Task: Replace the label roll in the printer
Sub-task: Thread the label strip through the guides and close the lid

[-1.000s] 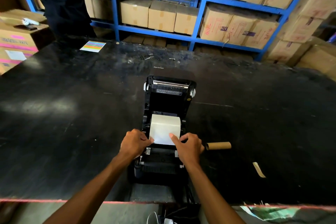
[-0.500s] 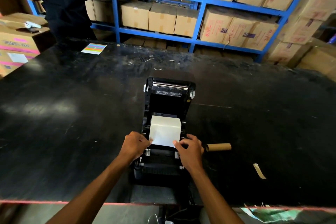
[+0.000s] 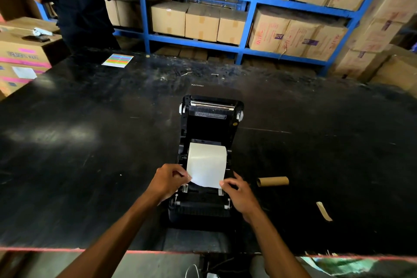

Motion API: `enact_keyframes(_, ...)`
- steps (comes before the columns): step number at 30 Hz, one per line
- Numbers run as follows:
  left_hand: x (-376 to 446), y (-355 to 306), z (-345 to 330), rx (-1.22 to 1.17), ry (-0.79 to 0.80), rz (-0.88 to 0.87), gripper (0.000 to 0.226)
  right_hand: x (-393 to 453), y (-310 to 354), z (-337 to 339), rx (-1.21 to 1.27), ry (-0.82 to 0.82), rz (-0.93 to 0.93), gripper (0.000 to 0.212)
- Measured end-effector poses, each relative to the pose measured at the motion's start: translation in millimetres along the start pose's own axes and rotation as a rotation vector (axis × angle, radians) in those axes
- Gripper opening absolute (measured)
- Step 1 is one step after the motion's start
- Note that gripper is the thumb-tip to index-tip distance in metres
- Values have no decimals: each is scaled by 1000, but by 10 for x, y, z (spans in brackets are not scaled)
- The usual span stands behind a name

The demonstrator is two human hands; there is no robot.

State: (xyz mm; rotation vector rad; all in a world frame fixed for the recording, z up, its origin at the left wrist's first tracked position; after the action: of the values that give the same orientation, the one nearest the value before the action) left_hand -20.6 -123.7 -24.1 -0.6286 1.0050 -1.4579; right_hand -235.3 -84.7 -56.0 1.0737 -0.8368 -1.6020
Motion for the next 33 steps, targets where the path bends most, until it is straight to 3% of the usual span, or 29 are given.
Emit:
enact_keyframes(12, 20, 71, 10, 117, -60, -49, 18, 70, -45, -111, -7, -191, -33, 11)
enact_keyframes(20, 47, 22, -9, 230, 5, -70, 16, 39, 40, -12, -81, -98, -47, 11)
enact_keyframes(33, 147, 14, -11, 295, 86, 3, 17, 33, 88, 27, -62, -86, -18, 18)
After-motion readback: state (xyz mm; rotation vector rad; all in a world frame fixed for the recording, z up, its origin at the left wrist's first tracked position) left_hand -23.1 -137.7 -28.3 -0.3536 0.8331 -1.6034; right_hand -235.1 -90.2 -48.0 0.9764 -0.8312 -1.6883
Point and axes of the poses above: each hand's wrist, its own x-axis towards the middle knuckle, its own z-axis out of the back of the hand, y = z × x, the point moved 4 cm from there along x, towards the middle knuckle, and after that the axes turned 1 degree about -x, right-handed, at the moved point
